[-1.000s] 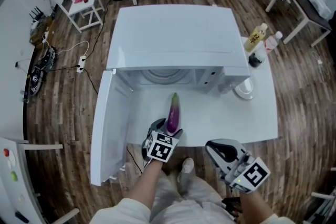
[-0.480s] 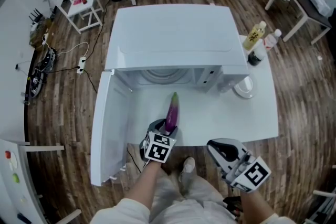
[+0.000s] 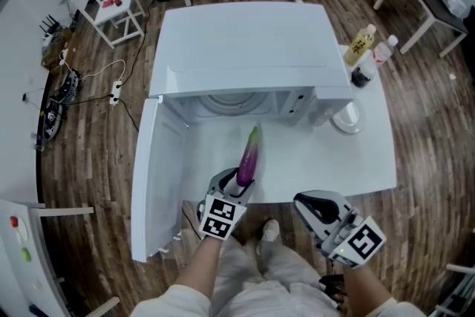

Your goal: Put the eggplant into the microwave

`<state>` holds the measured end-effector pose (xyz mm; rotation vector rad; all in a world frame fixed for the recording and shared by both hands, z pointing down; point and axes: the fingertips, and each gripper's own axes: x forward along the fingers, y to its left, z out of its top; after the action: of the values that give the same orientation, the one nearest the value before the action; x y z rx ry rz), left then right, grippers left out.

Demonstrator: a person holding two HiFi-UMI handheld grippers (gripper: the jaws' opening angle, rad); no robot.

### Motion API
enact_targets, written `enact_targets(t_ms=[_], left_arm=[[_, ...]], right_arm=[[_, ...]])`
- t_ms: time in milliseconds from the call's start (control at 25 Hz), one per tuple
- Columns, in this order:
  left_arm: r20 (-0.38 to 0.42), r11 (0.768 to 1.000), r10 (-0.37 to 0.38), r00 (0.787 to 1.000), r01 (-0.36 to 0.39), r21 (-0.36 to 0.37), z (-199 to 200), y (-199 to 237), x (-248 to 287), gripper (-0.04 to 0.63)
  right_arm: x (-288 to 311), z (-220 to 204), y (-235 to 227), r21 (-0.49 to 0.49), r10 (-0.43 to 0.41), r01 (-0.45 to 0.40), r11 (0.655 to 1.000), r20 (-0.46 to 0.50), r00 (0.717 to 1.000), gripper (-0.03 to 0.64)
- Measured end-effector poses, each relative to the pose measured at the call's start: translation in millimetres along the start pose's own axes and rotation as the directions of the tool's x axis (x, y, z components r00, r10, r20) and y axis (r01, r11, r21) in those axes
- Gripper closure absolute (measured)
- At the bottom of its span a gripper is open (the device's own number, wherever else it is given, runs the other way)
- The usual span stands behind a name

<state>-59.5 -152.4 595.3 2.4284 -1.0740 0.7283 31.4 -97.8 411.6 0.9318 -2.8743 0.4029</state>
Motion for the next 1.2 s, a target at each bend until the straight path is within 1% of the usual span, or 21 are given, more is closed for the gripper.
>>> enact_targets(t_ms=[160,320,600,720,920,1200], left_arm=[[0.075,1.0,-0.015,0.997,0.013,0.021,19.5,-1.8,-11.7,0.379],[0.101,1.0,-0.008,0.995,0.006,0.027,34.6,4.2,-14.9,0.38],[0.108,1.0,-0.003,0.994,0.0,0.028,55.2,17.7,-13.2,0.38],[0.103,1.0,0.001,0.995,-0.004,0.025,61.4,24.0,-8.8,0.38],[0.075,0.999,0.013,0.997,-0.015,0.033,67.2,39.6,-3.7,0.38],[0.032,0.997,0.012,0.999,-0.014,0.072,83.1,61.7,2.9,0.38]], right_arm=[[1.1,2.3,2.1,-0.006,-0.001,0.001,1.0,0.022,1.0,0.581],[1.1,3.1,3.7,0.001,-0.005,0.005,1.0,0.033,0.999,0.581],[-1.3,5.9,2.5,-0.004,-0.024,0.024,1.0,0.051,0.998,0.581],[-1.6,5.5,-5.5,0.01,-0.049,0.048,0.999,0.057,0.997,0.581],[-1.1,4.3,-13.1,0.02,-0.082,0.081,0.997,0.069,0.994,0.581],[8.2,13.9,-19.3,0.041,-0.13,0.126,0.991,0.12,0.984,0.581]])
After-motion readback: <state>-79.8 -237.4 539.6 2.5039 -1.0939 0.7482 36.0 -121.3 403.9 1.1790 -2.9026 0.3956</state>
